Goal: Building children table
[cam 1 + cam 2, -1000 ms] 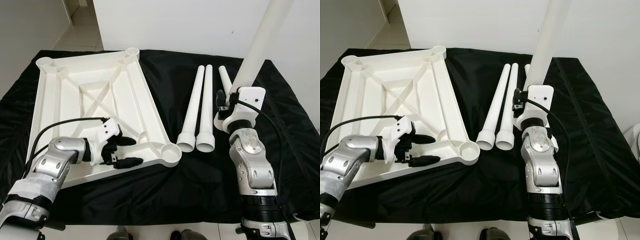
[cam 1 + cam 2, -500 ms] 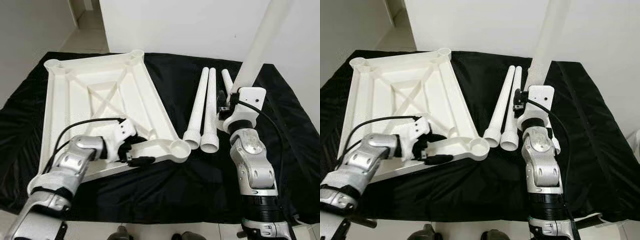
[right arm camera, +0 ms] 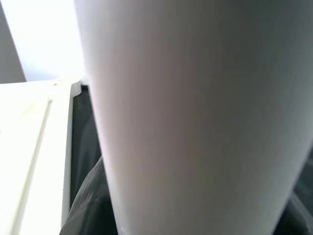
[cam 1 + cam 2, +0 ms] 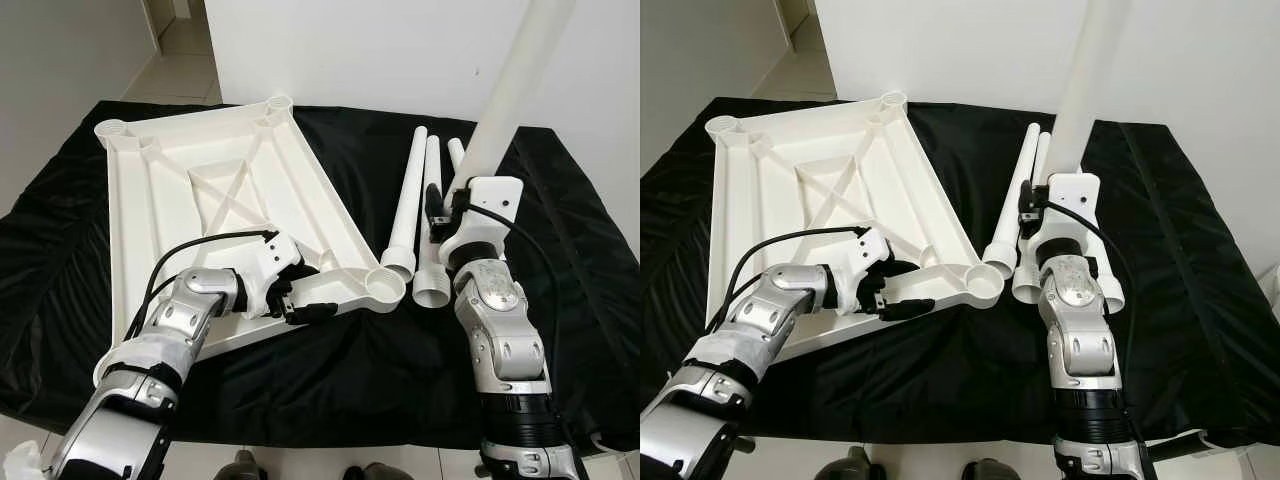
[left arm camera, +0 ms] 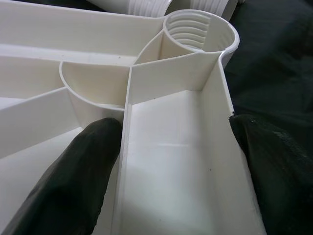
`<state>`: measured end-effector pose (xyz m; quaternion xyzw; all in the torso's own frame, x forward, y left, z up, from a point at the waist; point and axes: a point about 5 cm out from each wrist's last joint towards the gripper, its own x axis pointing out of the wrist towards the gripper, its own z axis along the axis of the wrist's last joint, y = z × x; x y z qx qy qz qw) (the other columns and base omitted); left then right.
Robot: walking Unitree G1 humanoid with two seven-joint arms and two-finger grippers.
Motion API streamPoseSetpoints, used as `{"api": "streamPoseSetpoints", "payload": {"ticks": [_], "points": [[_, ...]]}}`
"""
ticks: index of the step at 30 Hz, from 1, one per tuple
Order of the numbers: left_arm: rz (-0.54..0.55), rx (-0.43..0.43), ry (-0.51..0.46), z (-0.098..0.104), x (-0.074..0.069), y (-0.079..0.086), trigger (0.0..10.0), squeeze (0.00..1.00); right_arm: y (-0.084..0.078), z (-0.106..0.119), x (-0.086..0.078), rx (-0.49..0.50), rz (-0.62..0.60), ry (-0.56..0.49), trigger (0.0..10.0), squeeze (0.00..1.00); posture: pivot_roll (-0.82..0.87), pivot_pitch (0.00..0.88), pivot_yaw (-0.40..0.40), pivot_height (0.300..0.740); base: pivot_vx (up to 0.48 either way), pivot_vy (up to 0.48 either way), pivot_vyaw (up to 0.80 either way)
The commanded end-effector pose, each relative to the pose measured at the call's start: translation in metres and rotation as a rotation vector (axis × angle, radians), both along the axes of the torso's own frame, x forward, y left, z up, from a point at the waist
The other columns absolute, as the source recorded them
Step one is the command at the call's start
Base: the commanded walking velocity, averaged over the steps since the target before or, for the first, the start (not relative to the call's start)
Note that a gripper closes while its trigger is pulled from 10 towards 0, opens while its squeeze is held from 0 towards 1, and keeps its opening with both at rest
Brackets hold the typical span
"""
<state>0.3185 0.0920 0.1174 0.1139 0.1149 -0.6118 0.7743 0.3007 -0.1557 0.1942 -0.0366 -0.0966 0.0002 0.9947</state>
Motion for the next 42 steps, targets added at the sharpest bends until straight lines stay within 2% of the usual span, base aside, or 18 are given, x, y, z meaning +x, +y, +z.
{"api": "streamPoseSetpoints", "payload": {"ticks": [1,3,5,7,11,13,14,15,17,18,19,20,22,23,27,34,42], "points": [[0.202,0.008,-0.080,0.001,0.009,-0.001,10.0,0.00,0.006,-0.001,-0.003,-0.004,0.034,-0.006,10.0,0.00,0.00,0.054,0.003,0.740,0.000,0.000,0.00],[0.170,-0.002,-0.082,0.002,0.006,0.000,10.0,0.00,0.007,-0.003,-0.003,-0.012,0.042,-0.002,10.0,0.00,0.00,0.053,0.003,0.740,0.000,0.000,0.00],[0.128,0.003,-0.082,0.005,0.005,0.012,10.0,0.00,0.012,-0.010,-0.006,-0.031,0.091,0.001,10.0,0.00,0.01,0.053,0.001,0.740,0.000,0.000,0.00],[0.123,0.007,-0.082,0.005,0.005,0.015,10.0,0.00,0.013,-0.011,-0.007,-0.034,0.103,0.002,10.0,0.00,0.01,0.053,0.001,0.740,0.000,0.000,0.00],[0.216,-0.006,-0.124,0.013,0.017,0.035,10.0,0.00,0.019,-0.015,-0.011,0.014,0.176,-0.030,10.0,0.00,0.01,0.051,-0.006,0.740,0.000,0.000,0.00],[0.216,-0.006,-0.124,0.013,0.017,0.035,10.0,0.00,0.019,-0.015,-0.011,0.014,0.176,-0.030,10.0,0.00,0.01,0.051,-0.006,0.740,0.000,0.000,0.00],[0.236,-0.018,-0.135,0.016,0.019,0.037,10.0,0.00,0.020,-0.015,-0.011,0.025,0.185,-0.032,10.0,0.00,0.01,0.051,-0.006,0.740,0.000,0.000,0.00],[0.253,-0.068,-0.146,0.023,0.021,0.039,10.0,0.00,0.021,-0.016,-0.012,0.050,0.199,-0.038,10.0,0.00,0.02,0.049,-0.012,0.740,0.000,0.000,0.00],[0.253,-0.068,-0.146,0.023,0.021,0.039,10.0,0.00,0.021,-0.016,-0.012,0.050,0.199,-0.038,10.0,0.00,0.02,0.049,-0.012,0.740,0.000,0.000,0.00],[0.259,-0.119,-0.144,0.029,0.022,0.039,10.0,0.00,0.021,-0.017,-0.012,0.076,0.208,-0.044,10.0,0.00,0.02,0.045,-0.017,0.740,0.000,0.000,0.00],[0.259,-0.119,-0.144,0.029,0.022,0.039,10.0,0.00,0.021,-0.017,-0.012,0.076,0.208,-0.044,10.0,0.00,0.02,0.045,-0.017,0.740,0.000,0.000,0.00],[0.258,-0.174,-0.144,0.036,0.021,0.039,10.0,0.00,0.021,-0.018,-0.012,0.093,0.219,-0.048,10.0,0.00,0.03,0.043,-0.021,0.740,0.000,0.000,0.00],[0.258,-0.174,-0.144,0.036,0.021,0.039,10.0,0.00,0.021,-0.018,-0.012,0.093,0.219,-0.048,10.0,0.00,0.03,0.043,-0.021,0.740,0.000,0.000,0.00],[0.243,-0.212,-0.153,0.041,0.019,0.038,10.0,0.00,0.021,-0.019,-0.012,0.103,0.228,-0.046,10.0,0.00,0.03,0.041,-0.025,0.740,0.000,0.000,0.00],[0.213,-0.263,-0.165,0.050,0.015,0.036,10.0,0.00,0.021,-0.022,-0.011,0.104,0.241,-0.039,10.0,0.00,0.03,0.036,-0.032,0.740,0.000,0.000,0.00],[0.172,-0.256,-0.193,0.057,0.014,0.033,10.0,0.00,0.022,-0.022,-0.010,0.108,0.268,-0.053,10.0,0.00,0.03,0.033,-0.034,0.740,0.000,0.000,0.00],[0.144,-0.227,-0.182,0.051,0.006,0.029,10.0,0.00,0.027,-0.027,-0.010,0.098,0.309,-0.040,10.0,0.00,0.03,0.033,-0.029,0.740,0.000,0.000,0.00]]}}
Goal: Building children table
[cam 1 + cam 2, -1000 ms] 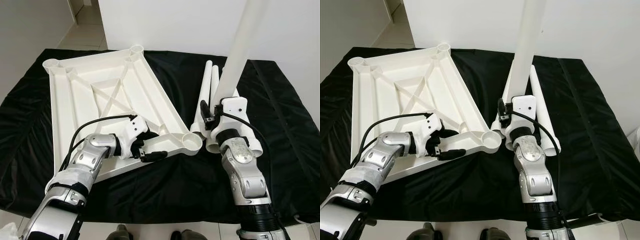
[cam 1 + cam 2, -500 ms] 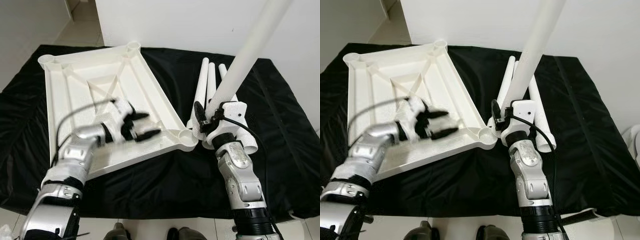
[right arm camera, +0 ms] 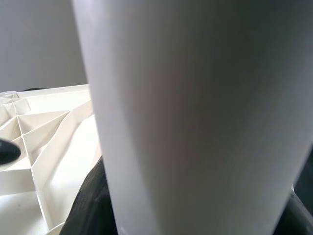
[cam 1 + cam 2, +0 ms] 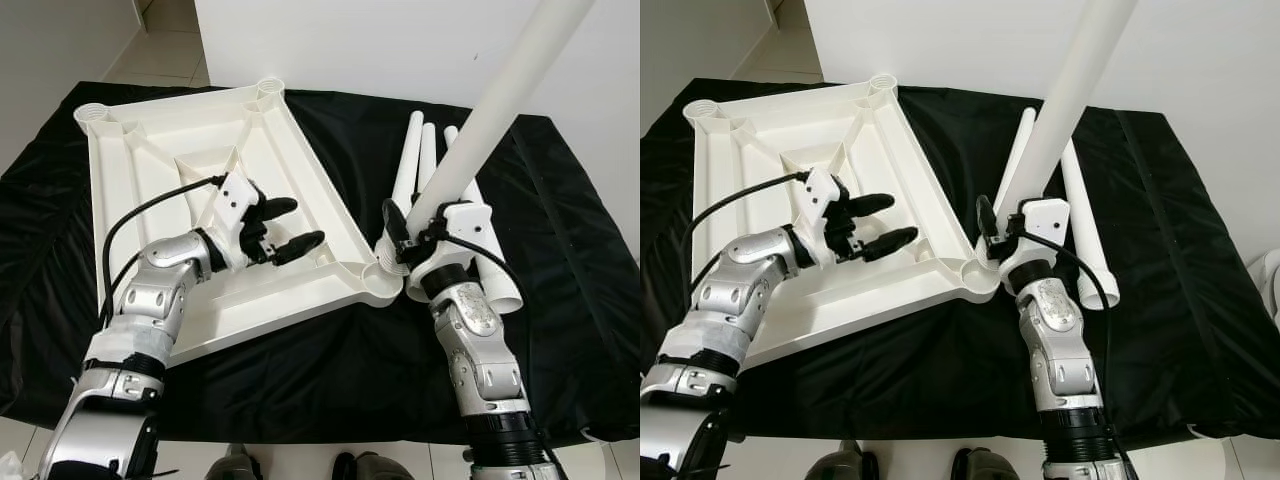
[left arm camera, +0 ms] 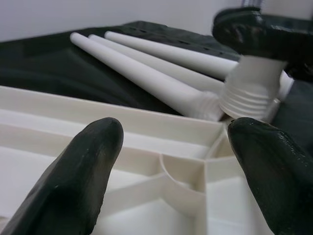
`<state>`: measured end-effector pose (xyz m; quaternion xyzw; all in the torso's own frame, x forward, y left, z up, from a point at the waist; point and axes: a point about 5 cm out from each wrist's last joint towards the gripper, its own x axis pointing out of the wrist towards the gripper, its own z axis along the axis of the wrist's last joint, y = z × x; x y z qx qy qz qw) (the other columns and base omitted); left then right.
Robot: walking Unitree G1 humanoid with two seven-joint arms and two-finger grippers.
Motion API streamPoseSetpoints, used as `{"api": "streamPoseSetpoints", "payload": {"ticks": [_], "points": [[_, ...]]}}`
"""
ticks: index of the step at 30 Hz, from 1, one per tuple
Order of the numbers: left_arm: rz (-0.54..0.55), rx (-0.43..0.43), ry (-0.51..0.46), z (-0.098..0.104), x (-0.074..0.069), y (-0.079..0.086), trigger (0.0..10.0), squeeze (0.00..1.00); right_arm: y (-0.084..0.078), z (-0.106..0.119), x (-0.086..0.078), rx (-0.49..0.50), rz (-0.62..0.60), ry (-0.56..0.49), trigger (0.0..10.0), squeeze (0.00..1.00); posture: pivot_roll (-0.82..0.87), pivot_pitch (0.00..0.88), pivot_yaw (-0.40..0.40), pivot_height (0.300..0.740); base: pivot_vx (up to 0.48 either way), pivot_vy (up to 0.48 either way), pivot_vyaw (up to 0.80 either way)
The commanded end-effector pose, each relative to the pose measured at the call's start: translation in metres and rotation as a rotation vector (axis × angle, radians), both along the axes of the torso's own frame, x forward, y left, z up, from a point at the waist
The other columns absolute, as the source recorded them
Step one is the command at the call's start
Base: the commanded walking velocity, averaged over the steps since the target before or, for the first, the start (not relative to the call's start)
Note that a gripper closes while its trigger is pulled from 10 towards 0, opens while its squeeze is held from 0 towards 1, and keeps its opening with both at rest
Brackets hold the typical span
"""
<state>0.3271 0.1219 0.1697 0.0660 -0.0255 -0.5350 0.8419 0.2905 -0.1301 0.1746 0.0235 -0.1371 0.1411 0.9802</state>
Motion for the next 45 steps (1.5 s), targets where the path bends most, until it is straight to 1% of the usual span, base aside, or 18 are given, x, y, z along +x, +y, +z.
{"api": "streamPoseSetpoints", "payload": {"ticks": [1,6,8,12,14,15,16,17,20,21,23,26,29,34,35,37,39,45], "points": [[-0.030,0.024,0.008,-0.003,-0.003,-0.002,10.0,0.00,0.003,-0.010,0.000,-0.002,0.028,0.041,10.0,0.00,0.03,0.033,-0.029,0.740,0.000,0.000,0.00],[-0.010,0.022,0.004,-0.004,-0.004,-0.006,10.0,0.00,0.008,-0.018,-0.003,-0.020,0.072,0.060,10.0,0.00,0.03,0.042,-0.025,0.740,0.000,0.000,0.00],[0.009,0.017,0.004,-0.003,-0.003,-0.007,10.0,0.00,0.012,-0.023,-0.007,-0.036,0.118,0.074,10.0,0.00,0.03,0.043,-0.025,0.740,0.000,0.000,0.00],[0.028,0.004,0.008,-0.002,-0.001,-0.007,10.0,0.00,0.015,-0.027,-0.008,-0.056,0.148,0.082,10.0,0.00,0.03,0.043,-0.025,0.740,0.000,0.000,0.00],[0.031,0.001,0.007,-0.001,-0.001,-0.007,10.0,0.00,0.015,-0.027,-0.008,-0.049,0.158,0.079,10.0,0.00,0.03,0.045,-0.026,0.740,0.000,0.000,0.00],[0.040,-0.004,0.002,0.001,0.000,-0.007,10.0,0.00,0.016,-0.026,-0.008,-0.018,0.167,0.068,10.0,0.00,0.03,0.045,-0.025,0.740,0.000,0.000,0.00],[0.040,-0.004,0.002,0.001,0.000,-0.007,10.0,0.00,0.016,-0.026,-0.008,-0.018,0.167,0.068,10.0,0.00,0.03,0.045,-0.025,0.740,0.000,0.000,0.00],[0.045,-0.007,0.001,0.002,0.000,-0.007,10.0,0.00,0.015,-0.024,-0.007,0.008,0.160,0.061,10.0,0.00,0.03,0.044,-0.025,0.740,0.000,0.000,0.00],[0.049,-0.009,0.002,0.002,0.001,-0.007,10.0,0.00,0.014,-0.023,-0.006,0.024,0.155,0.056,10.0,0.00,0.03,0.044,-0.025,0.740,0.000,0.000,0.00],[0.051,-0.012,0.003,0.003,0.001,-0.007,10.0,0.00,0.013,-0.019,-0.005,0.054,0.151,0.039,10.0,0.00,0.03,0.043,-0.023,0.740,0.000,0.000,0.00],[0.049,-0.013,0.003,0.004,0.000,-0.007,10.0,0.00,0.011,-0.007,-0.003,0.078,0.137,-0.015,10.0,0.00,0.04,0.043,-0.023,0.740,0.000,0.000,0.00],[0.049,-0.013,0.005,0.004,0.000,-0.007,10.0,0.00,0.009,-0.002,-0.003,0.086,0.128,-0.032,10.0,0.00,0.04,0.043,-0.022,0.740,0.000,0.000,0.00],[0.044,-0.010,0.008,0.004,-0.001,-0.006,10.0,0.00,0.007,0.014,-0.004,0.088,0.107,-0.109,10.0,0.00,0.04,0.045,-0.023,0.740,0.000,0.000,0.00],[0.040,-0.010,0.010,0.003,-0.002,-0.006,10.0,0.00,0.009,0.018,-0.005,0.092,0.122,-0.123,10.0,0.00,0.03,0.044,-0.023,0.740,0.000,0.000,0.00],[0.037,-0.010,0.010,0.003,-0.002,-0.007,10.0,0.00,0.013,0.015,-0.005,0.074,0.150,-0.104,10.0,0.00,0.04,0.042,-0.024,0.740,0.000,0.000,0.00],[0.031,-0.011,0.012,0.003,-0.003,-0.009,10.0,0.00,0.019,0.001,-0.005,0.033,0.194,-0.041,10.0,0.00,0.04,0.041,-0.024,0.740,0.000,0.000,0.00],[0.030,-0.010,0.013,0.003,-0.003,-0.009,10.0,0.00,0.020,-0.009,-0.006,0.019,0.211,-0.001,10.0,0.00,0.04,0.041,-0.025,0.740,0.000,0.000,0.00],[0.026,-0.011,0.016,0.003,-0.004,-0.009,10.0,0.00,0.021,-0.022,-0.007,0.014,0.228,0.051,10.0,0.00,0.04,0.041,-0.027,0.740,0.000,0.000,0.00]]}}
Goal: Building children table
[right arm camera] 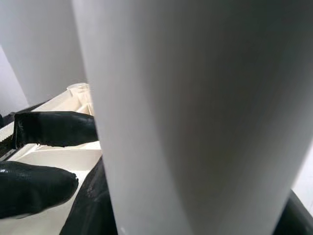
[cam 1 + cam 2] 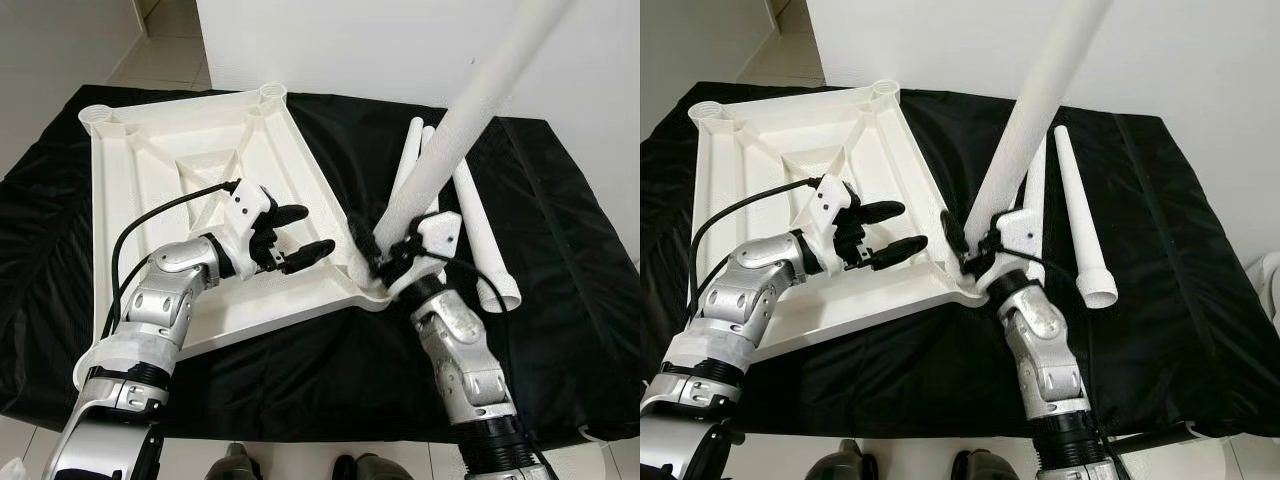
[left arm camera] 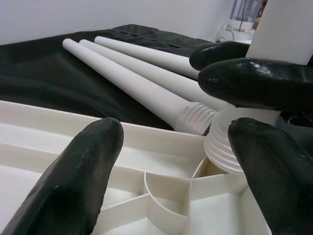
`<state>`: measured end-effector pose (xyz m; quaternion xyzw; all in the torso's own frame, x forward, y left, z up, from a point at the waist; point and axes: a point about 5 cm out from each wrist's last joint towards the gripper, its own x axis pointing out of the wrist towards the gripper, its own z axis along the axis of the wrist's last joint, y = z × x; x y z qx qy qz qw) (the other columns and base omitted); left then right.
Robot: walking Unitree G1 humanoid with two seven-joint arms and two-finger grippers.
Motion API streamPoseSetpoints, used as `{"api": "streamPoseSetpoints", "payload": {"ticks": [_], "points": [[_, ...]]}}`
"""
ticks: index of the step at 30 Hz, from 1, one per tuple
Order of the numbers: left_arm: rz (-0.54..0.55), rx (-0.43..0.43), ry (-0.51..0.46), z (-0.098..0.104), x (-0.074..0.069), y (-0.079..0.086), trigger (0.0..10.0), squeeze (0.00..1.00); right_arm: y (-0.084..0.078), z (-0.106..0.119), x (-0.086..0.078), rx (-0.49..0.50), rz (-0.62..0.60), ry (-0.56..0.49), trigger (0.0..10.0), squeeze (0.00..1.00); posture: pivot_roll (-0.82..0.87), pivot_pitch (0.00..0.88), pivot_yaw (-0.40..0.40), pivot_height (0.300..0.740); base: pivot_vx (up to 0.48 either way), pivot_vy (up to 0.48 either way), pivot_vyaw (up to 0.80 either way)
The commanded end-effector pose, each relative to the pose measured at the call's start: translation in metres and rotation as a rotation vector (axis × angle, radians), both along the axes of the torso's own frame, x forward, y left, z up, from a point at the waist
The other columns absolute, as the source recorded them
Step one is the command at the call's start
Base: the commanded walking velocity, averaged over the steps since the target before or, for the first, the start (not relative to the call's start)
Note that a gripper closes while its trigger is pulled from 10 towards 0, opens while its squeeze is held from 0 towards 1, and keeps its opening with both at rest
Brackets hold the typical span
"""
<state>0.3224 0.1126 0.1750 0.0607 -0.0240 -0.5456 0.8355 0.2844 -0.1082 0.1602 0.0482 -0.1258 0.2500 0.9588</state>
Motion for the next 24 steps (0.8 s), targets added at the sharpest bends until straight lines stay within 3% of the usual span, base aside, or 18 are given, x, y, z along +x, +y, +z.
{"api": "streamPoseSetpoints", "payload": {"ticks": [1,13,18,24], "points": [[0.046,-0.005,0.009,-0.002,0.000,0.000,10.0,0.00,-0.001,-0.012,-0.001,-0.020,0.003,0.052,10.0,0.00,0.04,0.041,-0.027,0.740,0.000,0.000,0.00],[0.009,0.000,0.016,-0.004,-0.007,-0.004,10.0,0.00,-0.008,-0.031,-0.006,-0.137,-0.014,0.094,10.0,0.00,0.04,0.048,-0.029,0.740,0.000,0.000,0.00],[0.007,0.000,0.022,-0.005,-0.009,-0.005,10.0,0.00,-0.007,-0.037,-0.011,-0.247,0.006,0.074,10.0,0.00,0.03,0.051,-0.026,0.740,0.000,0.000,0.00],[0.006,-0.002,0.027,-0.005,-0.009,-0.005,10.0,0.00,-0.007,-0.040,-0.013,-0.260,0.020,0.081,10.0,0.00,0.03,0.055,-0.024,0.740,0.000,0.000,0.00]]}}
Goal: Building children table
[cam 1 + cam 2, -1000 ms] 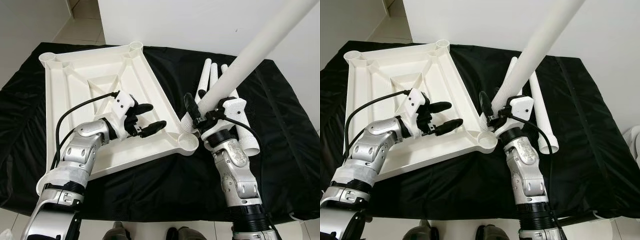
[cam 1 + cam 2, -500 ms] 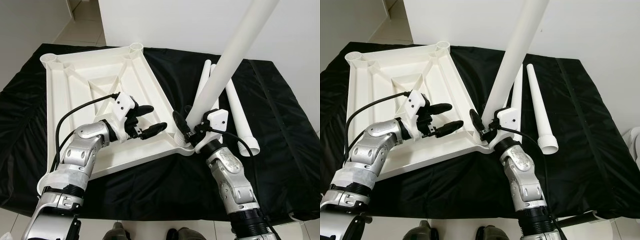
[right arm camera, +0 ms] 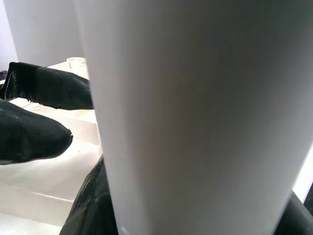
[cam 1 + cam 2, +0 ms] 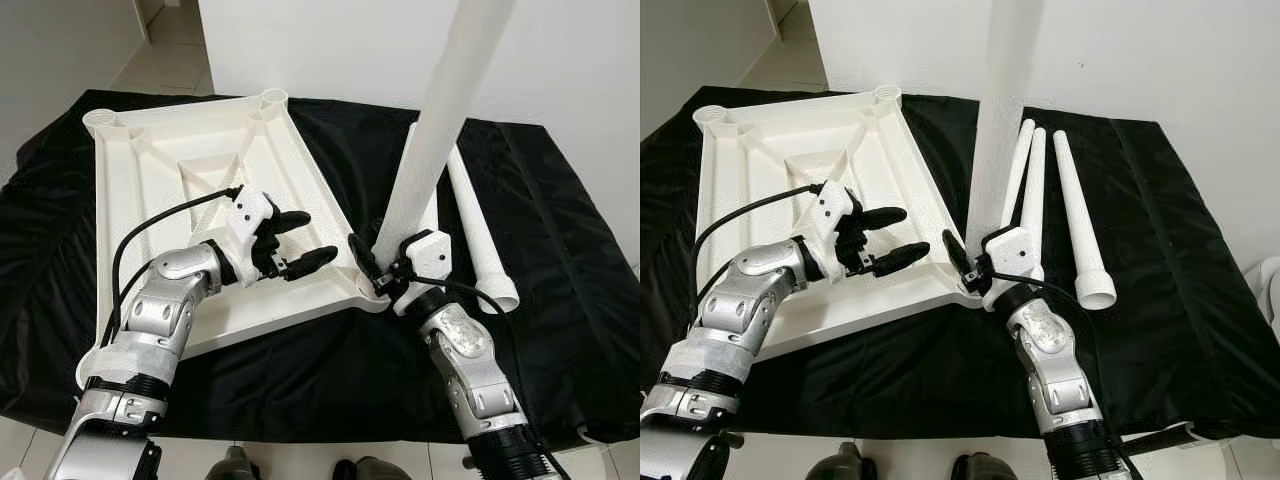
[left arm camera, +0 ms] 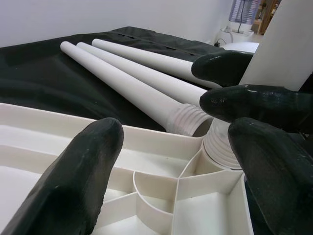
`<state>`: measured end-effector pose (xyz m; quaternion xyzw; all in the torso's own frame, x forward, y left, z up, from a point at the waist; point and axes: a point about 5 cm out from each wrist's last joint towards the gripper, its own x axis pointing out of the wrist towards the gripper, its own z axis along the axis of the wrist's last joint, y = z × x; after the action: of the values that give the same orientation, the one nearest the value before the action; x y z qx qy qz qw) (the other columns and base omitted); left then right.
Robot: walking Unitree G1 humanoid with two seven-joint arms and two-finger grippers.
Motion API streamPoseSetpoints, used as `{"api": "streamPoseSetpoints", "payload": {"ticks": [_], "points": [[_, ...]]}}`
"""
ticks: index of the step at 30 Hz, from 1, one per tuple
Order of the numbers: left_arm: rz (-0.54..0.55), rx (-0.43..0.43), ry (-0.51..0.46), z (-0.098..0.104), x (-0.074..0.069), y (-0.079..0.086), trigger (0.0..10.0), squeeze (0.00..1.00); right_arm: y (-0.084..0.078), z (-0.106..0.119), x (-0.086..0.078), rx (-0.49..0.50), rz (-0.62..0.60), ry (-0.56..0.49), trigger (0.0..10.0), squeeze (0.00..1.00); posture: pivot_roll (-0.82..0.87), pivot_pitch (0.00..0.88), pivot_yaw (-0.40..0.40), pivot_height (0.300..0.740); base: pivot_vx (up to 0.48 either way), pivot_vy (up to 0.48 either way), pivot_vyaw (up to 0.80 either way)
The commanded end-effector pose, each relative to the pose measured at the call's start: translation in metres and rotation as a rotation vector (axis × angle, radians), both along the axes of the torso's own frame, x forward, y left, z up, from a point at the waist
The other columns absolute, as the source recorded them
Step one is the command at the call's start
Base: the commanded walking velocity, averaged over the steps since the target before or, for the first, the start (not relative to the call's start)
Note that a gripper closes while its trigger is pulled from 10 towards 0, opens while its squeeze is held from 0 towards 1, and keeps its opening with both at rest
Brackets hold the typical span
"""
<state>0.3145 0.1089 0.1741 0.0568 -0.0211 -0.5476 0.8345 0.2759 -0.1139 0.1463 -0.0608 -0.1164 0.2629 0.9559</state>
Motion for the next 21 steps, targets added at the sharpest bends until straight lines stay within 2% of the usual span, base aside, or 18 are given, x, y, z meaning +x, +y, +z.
{"api": "streamPoseSetpoints", "payload": {"ticks": [1,5,11,12,13,21], "points": [[0.010,0.001,0.017,-0.004,-0.001,-0.002,10.0,0.00,-0.001,-0.026,-0.005,-0.043,0.006,0.120,10.0,0.00,0.03,0.055,-0.024,0.740,0.000,0.000,0.00],[0.013,0.003,0.020,-0.004,-0.002,0.000,10.0,0.00,-0.002,-0.029,-0.006,-0.051,0.016,0.124,10.0,0.00,0.04,0.054,-0.024,0.740,0.000,0.000,0.00],[0.013,0.006,0.019,-0.003,-0.003,0.001,10.0,0.00,-0.007,-0.033,-0.001,0.065,-0.004,0.171,10.0,0.00,0.04,0.055,-0.023,0.740,0.000,0.000,0.00],[0.012,0.008,0.018,-0.002,-0.004,0.001,10.0,0.00,-0.010,-0.037,0.002,0.137,-0.023,0.208,10.0,0.00,0.05,0.056,-0.024,0.740,0.000,0.000,0.00],[0.012,0.007,0.017,-0.002,-0.004,0.001,10.0,0.00,-0.011,-0.038,0.002,0.162,-0.029,0.221,10.0,0.00,0.05,0.056,-0.024,0.740,0.000,0.000,0.00],[0.016,0.006,0.019,-0.001,-0.005,0.002,10.0,0.00,-0.012,-0.043,0.007,0.190,-0.053,0.274,10.0,0.00,0.05,0.056,-0.026,0.740,0.000,0.000,0.00]]}}
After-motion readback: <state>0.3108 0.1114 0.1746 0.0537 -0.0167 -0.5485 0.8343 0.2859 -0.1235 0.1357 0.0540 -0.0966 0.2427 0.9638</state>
